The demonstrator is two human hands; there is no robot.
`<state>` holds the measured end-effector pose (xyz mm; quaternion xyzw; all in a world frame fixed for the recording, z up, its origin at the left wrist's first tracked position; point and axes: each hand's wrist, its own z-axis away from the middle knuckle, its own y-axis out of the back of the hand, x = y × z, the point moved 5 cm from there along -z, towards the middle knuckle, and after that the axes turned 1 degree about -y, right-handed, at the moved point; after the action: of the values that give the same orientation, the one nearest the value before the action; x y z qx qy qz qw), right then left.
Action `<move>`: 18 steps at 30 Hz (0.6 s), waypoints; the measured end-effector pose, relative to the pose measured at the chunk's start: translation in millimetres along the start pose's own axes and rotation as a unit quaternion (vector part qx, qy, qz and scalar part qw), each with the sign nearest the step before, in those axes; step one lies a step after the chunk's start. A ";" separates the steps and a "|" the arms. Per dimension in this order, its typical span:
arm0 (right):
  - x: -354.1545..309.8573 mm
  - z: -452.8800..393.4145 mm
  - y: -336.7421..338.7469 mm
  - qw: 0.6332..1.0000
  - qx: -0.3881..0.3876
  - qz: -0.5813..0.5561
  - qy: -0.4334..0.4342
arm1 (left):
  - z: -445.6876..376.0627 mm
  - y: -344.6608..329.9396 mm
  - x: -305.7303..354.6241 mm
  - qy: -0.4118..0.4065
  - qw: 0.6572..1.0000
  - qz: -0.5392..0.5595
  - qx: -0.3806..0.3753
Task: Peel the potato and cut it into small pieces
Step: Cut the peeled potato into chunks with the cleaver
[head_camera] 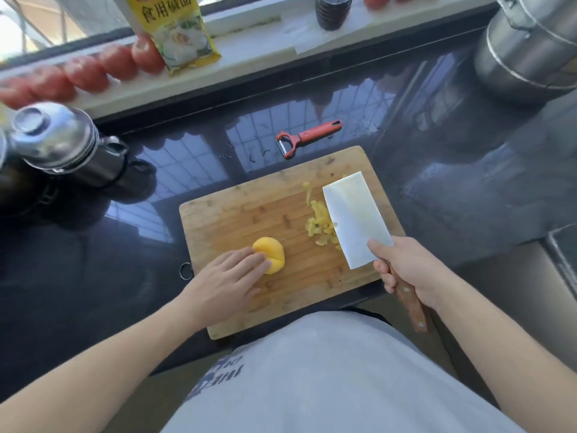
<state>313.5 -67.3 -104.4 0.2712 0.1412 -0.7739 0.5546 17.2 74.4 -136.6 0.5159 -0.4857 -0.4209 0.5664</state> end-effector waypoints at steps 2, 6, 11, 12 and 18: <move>-2.6 1.7 -2.0 1.000 -0.003 0.014 0.001 | -7.0 -9.0 3.3 0.023 0.999 -0.014 0.017; -7.3 5.1 -2.6 1.000 -0.001 0.020 0.003 | -21.9 -15.9 4.6 0.060 0.996 -0.008 0.061; -8.6 7.8 -0.9 1.000 0.011 0.000 0.008 | -41.6 -11.3 -3.7 0.111 0.989 0.013 0.100; -8.4 8.9 -0.6 1.000 0.013 0.003 0.008 | -47.5 -9.1 -5.7 0.110 0.988 0.015 0.108; -9.6 16.8 0.0 1.000 0.013 0.016 0.016 | -55.8 5.8 -26.8 0.416 0.820 0.385 0.085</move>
<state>311.4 -68.5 -85.2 0.2931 0.1356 -0.7623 0.5608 67.3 111.1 -133.7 0.4590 -0.3967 0.1286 0.7845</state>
